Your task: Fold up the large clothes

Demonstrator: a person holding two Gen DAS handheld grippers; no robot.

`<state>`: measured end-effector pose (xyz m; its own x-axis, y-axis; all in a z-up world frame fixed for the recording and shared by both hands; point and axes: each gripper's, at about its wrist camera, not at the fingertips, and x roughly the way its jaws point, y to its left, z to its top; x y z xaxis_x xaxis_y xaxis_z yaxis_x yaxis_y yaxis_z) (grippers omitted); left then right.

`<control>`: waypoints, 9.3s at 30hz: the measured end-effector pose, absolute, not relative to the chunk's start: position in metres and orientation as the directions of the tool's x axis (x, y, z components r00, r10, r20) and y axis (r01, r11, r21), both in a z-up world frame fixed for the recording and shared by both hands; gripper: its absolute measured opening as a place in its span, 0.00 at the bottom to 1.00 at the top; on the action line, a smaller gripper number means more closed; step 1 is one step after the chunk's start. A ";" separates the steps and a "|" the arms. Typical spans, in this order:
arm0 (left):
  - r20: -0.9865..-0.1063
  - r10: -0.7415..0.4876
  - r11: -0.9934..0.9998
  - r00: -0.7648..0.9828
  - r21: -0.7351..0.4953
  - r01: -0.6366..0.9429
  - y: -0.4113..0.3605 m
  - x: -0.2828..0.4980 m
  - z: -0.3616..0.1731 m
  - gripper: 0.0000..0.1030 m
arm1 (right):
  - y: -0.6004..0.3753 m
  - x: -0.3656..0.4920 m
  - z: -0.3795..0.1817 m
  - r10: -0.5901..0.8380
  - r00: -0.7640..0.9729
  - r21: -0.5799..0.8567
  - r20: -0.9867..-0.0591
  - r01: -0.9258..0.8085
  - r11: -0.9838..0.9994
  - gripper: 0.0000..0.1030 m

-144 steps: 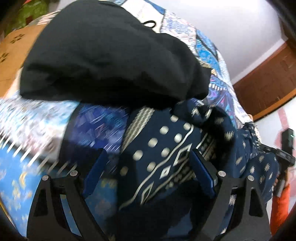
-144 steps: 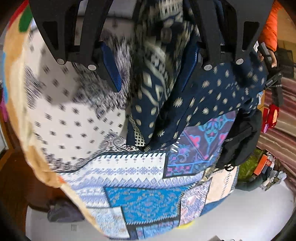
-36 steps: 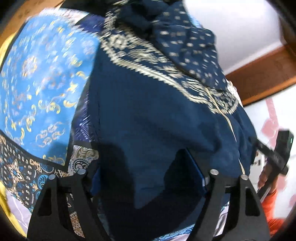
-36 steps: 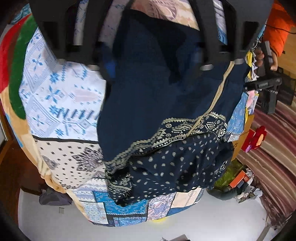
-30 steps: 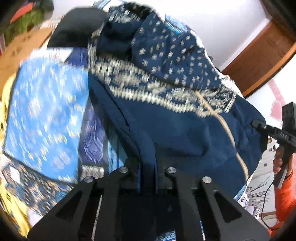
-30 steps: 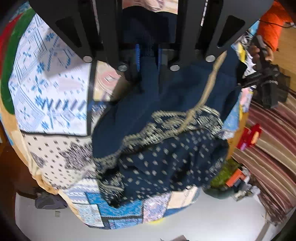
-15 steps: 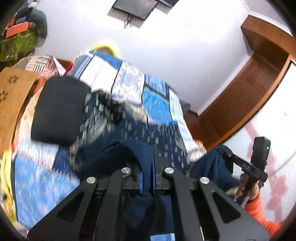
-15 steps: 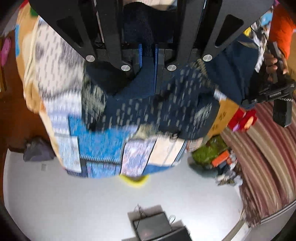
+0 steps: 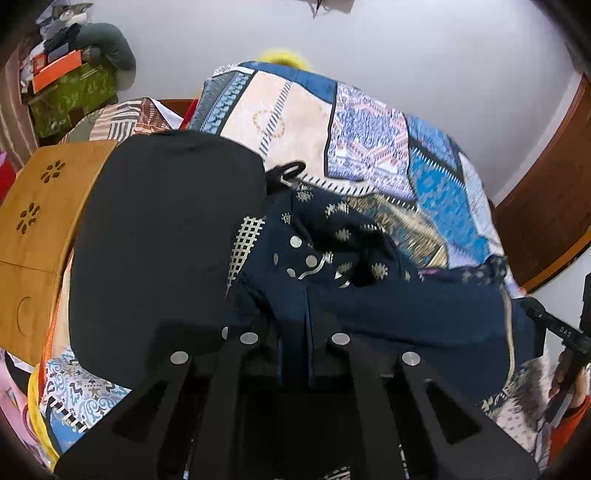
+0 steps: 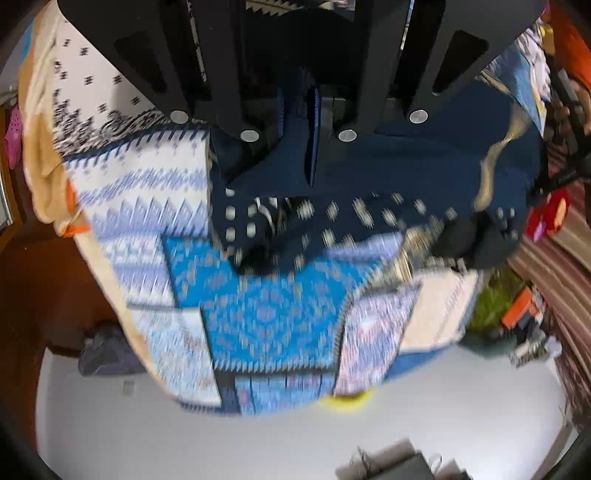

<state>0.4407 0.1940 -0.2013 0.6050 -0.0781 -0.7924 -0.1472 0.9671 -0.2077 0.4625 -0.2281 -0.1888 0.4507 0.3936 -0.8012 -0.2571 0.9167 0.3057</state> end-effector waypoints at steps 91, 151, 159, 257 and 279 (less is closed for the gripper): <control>-0.717 -0.012 0.925 0.697 -0.273 -0.264 0.185 0.312 -0.196 0.94 | -0.157 0.391 -0.162 0.313 0.462 0.082 -0.829 -0.455 0.887 0.50; -0.453 -0.027 0.979 0.891 -0.193 -0.068 0.048 0.339 -0.093 0.13 | -0.092 0.395 -0.201 0.634 0.102 0.545 -0.767 -0.418 0.727 0.65; -0.487 -0.229 0.972 0.843 -0.164 0.170 -0.051 0.374 -0.096 0.13 | -0.227 0.368 -0.147 0.428 0.464 0.309 -0.775 -0.313 0.898 0.65; -0.655 -0.545 0.831 0.524 -0.506 0.232 0.064 0.396 -0.110 0.62 | -0.207 0.410 -0.147 0.742 0.221 0.697 -0.633 -0.255 0.670 0.22; -0.656 -0.336 0.890 0.676 -0.457 -0.002 0.333 0.428 -0.107 0.64 | 0.049 0.461 -0.145 0.799 0.182 0.693 -0.573 -0.414 0.591 0.22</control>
